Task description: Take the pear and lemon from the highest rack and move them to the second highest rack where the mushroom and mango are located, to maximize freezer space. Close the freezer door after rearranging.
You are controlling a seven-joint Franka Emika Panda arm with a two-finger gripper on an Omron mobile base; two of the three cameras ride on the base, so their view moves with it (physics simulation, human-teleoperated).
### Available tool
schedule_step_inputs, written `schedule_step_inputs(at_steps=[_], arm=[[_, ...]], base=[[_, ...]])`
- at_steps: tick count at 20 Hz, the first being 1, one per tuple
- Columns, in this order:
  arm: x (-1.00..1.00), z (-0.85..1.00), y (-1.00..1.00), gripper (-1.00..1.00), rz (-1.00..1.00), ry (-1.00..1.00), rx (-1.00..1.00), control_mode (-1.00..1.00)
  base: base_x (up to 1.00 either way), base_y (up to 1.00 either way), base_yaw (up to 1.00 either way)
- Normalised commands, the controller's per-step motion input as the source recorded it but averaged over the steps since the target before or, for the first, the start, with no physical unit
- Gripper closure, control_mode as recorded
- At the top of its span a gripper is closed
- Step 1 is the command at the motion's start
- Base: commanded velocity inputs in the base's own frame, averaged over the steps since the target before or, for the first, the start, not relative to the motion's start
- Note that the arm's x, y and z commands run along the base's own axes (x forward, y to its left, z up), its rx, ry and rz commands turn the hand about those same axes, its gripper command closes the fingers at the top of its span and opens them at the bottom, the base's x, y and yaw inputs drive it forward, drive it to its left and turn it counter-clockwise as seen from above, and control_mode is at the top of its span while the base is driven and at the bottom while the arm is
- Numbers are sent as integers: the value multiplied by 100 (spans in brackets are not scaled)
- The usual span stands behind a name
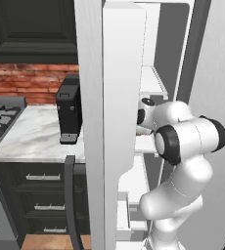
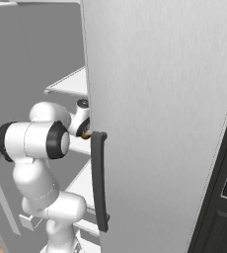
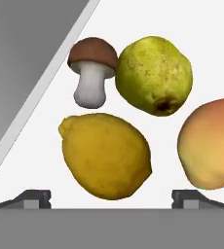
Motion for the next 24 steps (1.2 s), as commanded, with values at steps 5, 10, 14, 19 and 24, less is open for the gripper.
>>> schedule_step_inputs(at_steps=[5,10,14,19,24], arm=[[-44,32,0,-100,0,-23,0,-100],[-65,42,0,-100,0,-21,0,-100],[-62,61,0,-100,-1,-1,0,-100],[-55,67,0,-100,-2,2,0,-100],[-65,52,0,-100,0,4,0,-100]], base=[[0,0,0],[0,0,0],[0,0,0],[0,0,0],[0,0,0]])
